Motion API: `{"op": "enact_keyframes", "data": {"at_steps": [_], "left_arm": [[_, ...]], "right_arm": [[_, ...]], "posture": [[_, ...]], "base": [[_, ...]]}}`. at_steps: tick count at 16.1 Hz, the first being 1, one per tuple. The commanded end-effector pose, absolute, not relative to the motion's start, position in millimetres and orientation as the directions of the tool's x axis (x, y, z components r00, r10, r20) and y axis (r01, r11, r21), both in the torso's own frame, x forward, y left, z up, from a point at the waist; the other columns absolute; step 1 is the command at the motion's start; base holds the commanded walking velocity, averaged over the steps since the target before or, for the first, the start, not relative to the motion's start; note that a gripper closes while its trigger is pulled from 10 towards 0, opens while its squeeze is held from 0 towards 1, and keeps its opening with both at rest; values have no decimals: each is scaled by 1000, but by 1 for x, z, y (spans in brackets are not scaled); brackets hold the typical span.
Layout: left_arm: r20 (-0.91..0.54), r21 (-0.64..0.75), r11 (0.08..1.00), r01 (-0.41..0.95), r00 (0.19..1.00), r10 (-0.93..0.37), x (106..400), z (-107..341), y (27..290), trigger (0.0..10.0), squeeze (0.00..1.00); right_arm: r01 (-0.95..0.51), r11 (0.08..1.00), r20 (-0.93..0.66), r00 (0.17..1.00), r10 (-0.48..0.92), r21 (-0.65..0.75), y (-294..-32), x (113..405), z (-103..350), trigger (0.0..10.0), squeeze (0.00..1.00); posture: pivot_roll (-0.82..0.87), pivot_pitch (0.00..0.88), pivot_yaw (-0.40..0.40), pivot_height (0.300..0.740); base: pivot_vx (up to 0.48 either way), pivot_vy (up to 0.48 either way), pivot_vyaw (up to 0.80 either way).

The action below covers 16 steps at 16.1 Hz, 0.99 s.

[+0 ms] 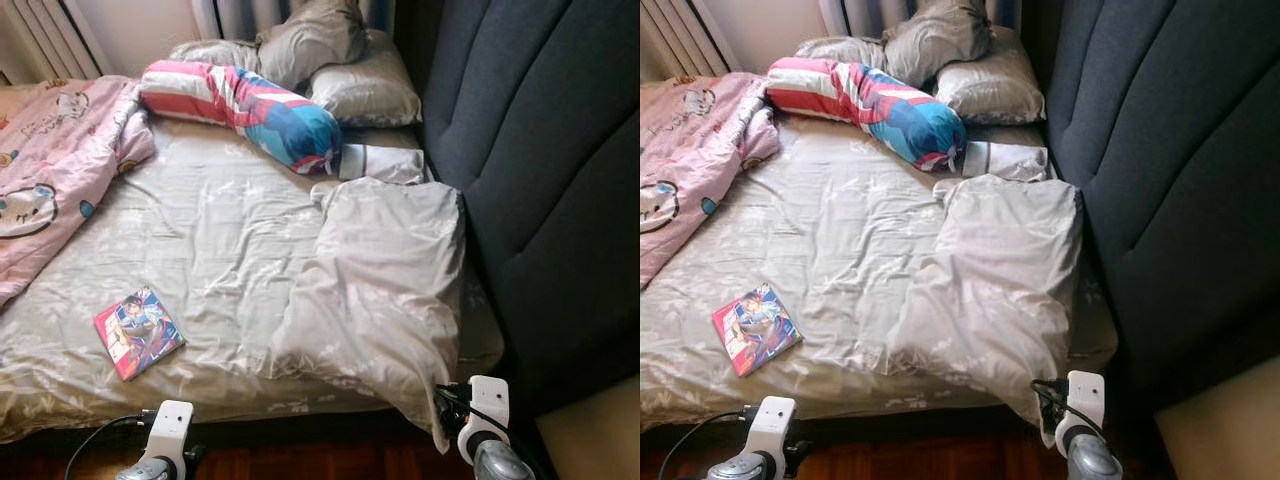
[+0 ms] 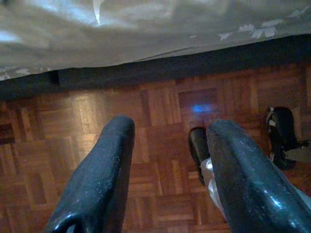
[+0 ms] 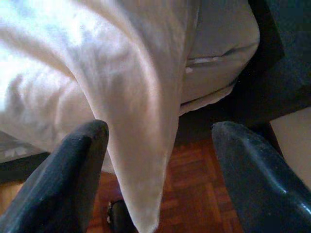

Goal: Clean up the room

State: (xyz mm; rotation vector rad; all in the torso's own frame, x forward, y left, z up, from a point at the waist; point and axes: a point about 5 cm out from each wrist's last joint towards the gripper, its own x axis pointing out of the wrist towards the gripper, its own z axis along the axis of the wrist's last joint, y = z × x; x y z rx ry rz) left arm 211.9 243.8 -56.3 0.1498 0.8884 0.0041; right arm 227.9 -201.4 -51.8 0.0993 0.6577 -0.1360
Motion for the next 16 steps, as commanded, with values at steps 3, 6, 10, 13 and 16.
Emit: {"op": "enact_keyframes", "data": {"at_steps": [3, 6, 10, 13, 16], "left_arm": [[-792, 128, 990, 51, 606, 71, 203, -61, 247, 10000, 0], [-792, 130, 990, 52, 606, 72, 203, -60, 247, 10000, 0], [-791, 128, 990, 51, 607, 71, 203, -60, 247, 10000, 0], [-792, 131, 990, 52, 606, 73, 203, -60, 247, 10000, 0], [-792, 130, 990, 52, 607, 72, 203, -61, 247, 10000, 0]], "right_arm": [[161, 985, -610, 787, -93, 58, -199, 227, -52, 10000, 0], [157, 986, -608, 789, -88, 61, -197, 228, -52, 10000, 0], [163, 985, -608, 789, -92, 62, -197, 227, -52, 10000, 0], [167, 984, -607, 789, -95, 62, -197, 228, -52, 10000, 0], [174, 983, -605, 790, -101, 62, -198, 229, -51, 10000, 0]], "posture": [[-37, 132, 11, 740], [-36, 132, 12, 740], [-37, 132, 11, 740], [-36, 131, 9, 740], [-35, 134, 10, 740]], "base": [[296, 0, 0], [301, 0, 0], [306, 0, 0], [91, 0, 0], [0, 0, 0]]}}
